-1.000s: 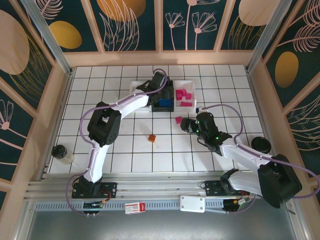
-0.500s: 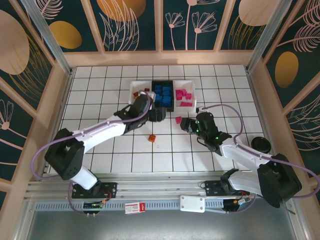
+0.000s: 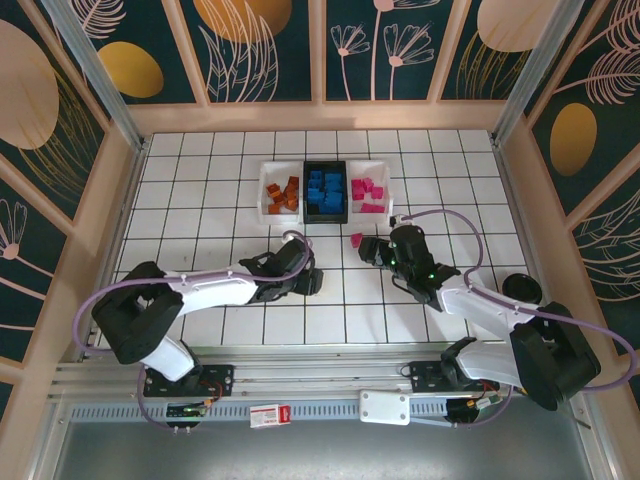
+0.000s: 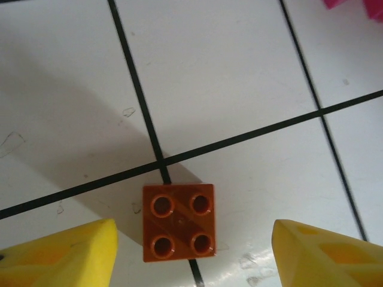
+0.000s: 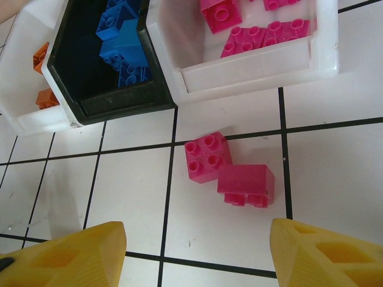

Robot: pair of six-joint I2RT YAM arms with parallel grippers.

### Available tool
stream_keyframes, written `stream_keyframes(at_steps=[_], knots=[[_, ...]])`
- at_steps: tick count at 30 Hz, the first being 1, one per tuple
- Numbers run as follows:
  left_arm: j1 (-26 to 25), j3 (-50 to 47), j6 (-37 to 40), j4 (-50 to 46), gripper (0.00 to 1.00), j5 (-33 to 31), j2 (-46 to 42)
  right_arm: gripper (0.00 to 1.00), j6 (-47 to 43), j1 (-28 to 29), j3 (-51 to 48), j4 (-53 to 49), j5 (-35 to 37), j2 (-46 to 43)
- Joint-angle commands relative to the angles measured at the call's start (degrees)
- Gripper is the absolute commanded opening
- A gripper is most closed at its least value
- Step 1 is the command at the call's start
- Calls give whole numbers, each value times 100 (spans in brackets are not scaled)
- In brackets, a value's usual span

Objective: Sort the legos into containers by color
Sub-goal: Pick up the lego from the middle-left of the table, then place the lego in the container.

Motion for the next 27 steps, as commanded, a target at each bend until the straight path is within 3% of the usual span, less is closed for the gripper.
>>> stream_keyframes(at_steps=[1, 8, 10, 14, 21, 27], knots=[[13, 17, 2, 213, 65, -215, 248, 65, 105, 38, -74, 119, 44, -23], [8, 284, 122, 276, 37, -295, 651, 65, 91, 44, -79, 21, 102, -142], [7, 303, 114, 254, 32, -322, 589, 65, 94, 45, -82, -7, 115, -178], [175, 361, 201, 103, 31, -557, 227, 65, 79, 45, -65, -6, 102, -209], [1194, 715, 228, 213, 31, -714, -386, 65, 88, 45, -41, 31, 100, -156], [1777, 1654, 253, 263, 31, -744, 234, 65, 88, 45, -41, 1, 89, -100]])
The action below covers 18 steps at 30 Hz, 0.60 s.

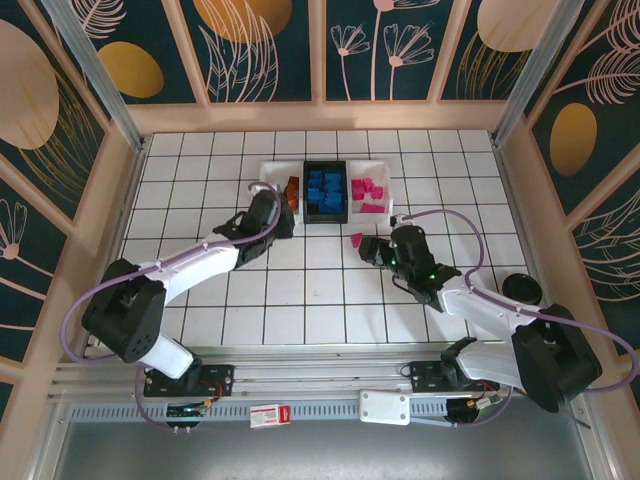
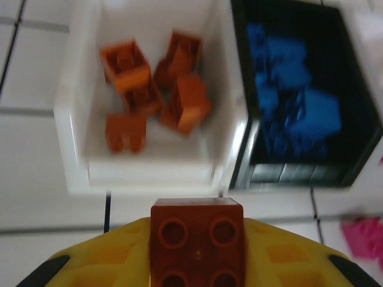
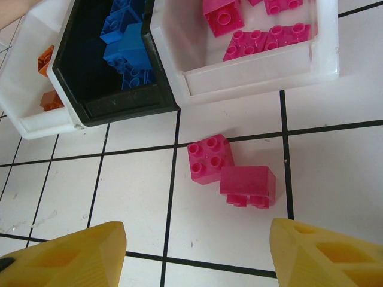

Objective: Sort the legos into containers by color
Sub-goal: Place the lego in the container.

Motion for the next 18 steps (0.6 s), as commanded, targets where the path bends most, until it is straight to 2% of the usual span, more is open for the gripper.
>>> stream_keyframes(at_steps=[1, 4, 9, 13, 15, 18], knots=[[261, 491, 74, 124, 31, -51, 499, 65, 82, 43, -34, -2, 85, -34], [456, 865, 45, 214, 34, 179, 984, 65, 62, 36, -35, -43, 85, -33], [593, 1552, 106, 28, 42, 82, 1643, 66, 44, 39, -40, -85, -4, -25], [716, 1783, 73, -40, 63, 281, 1711, 67, 18, 41, -7, -147, 9, 64], [714, 1789, 49, -23, 74, 415, 1536, 68, -7, 38, 58, -201, 40, 187], [716, 1649, -30, 79, 86, 741, 1092, 67, -56, 32, 235, -273, 58, 494]])
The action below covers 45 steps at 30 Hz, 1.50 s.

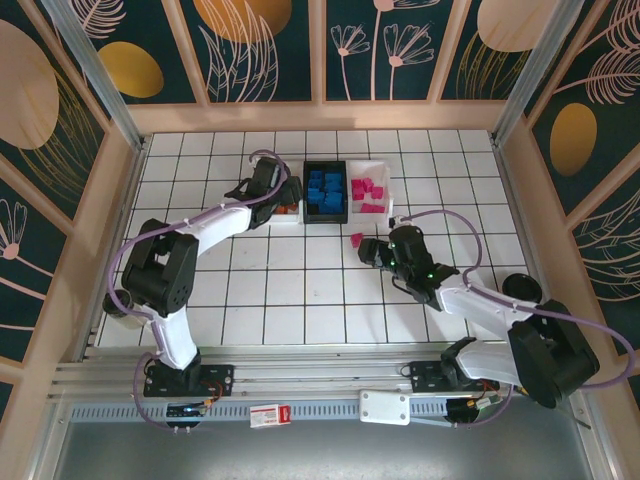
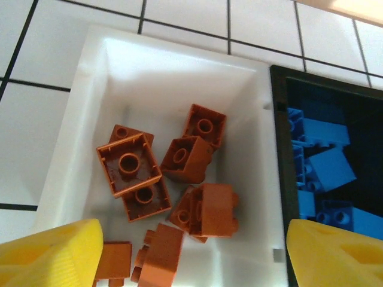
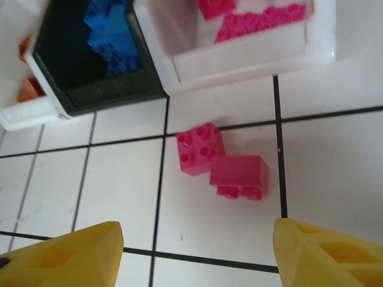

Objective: Sort the legos into containers by color
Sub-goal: Place the lego in the container, then pick up the lego from the center of the table.

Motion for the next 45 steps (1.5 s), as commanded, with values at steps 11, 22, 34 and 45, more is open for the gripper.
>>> stream_keyframes(at_steps=[11, 22, 34, 45], knots=[[-302, -1654, -422, 507, 99, 1002, -2475, 59, -299, -214, 1012, -121, 219, 1661], [-416, -3114, -697, 547, 99, 962, -3551, 53, -236, -433, 1320, -191, 236, 2319], [-417, -3547, -755, 495, 99, 851, -3710, 23, -333, -487, 910, -238, 294, 1634], [-418, -4029, -943, 640, 98, 865, -3826, 19, -853, -587, 2222, -687, 347, 1322]])
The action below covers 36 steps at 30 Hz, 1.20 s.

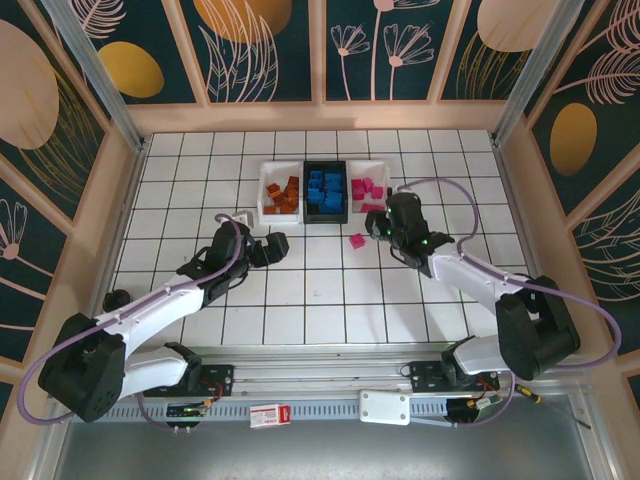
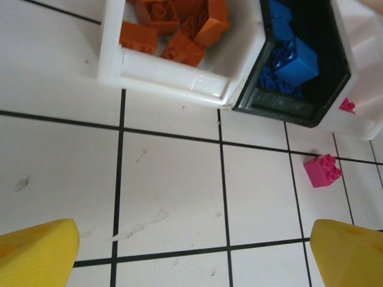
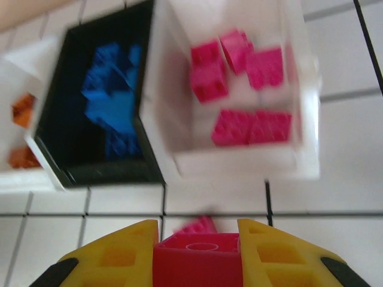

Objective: Sort the legos into containers by color
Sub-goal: Pick up the lego from the center of the table, then place the lego in the container, then pick up the lego from the center of the table.

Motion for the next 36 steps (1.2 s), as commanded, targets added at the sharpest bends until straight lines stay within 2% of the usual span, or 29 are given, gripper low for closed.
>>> stream_keyframes(at_steps=[1, 6, 9, 10, 11, 12, 14, 18, 21, 26, 31, 36], knots=[[-25, -64, -131, 98, 99, 2, -95, 19, -295, -129, 607, -2, 196, 618], [-26, -114, -132, -1, 99, -27, -258, 20, -429, -384, 1584, 22, 249, 1840], [-26, -140, -126, -67, 99, -61, -307, 25, -441, -497, 2087, -138, 219, 2336], [-20, -146, -119, -73, 99, -75, -316, 29, -443, -521, 2190, -185, 219, 2432], [-18, -161, -121, -81, 99, -75, -325, 39, -443, -539, 2286, -212, 220, 2518], [-23, -171, -122, -83, 99, -81, -339, 53, -443, -572, 2369, -266, 204, 2574], [-24, -188, -120, -89, 99, -92, -360, 62, -466, -584, 2452, -292, 178, 2553], [-18, -170, -96, -114, 99, -123, -382, 65, -474, -567, 2225, -270, 95, 2108], [-30, -163, -95, -99, 99, -136, -378, 66, -387, -458, 1644, -110, -64, 1520], [-21, -137, -85, -90, 99, -145, -287, 68, -284, 55, 535, 80, -150, 704], [-19, -127, -69, -82, 98, -151, -177, 69, -471, 566, 188, -178, 8, 945], [-19, -136, -95, -54, 99, -117, -80, 70, -654, 610, 315, -306, 427, 1512]])
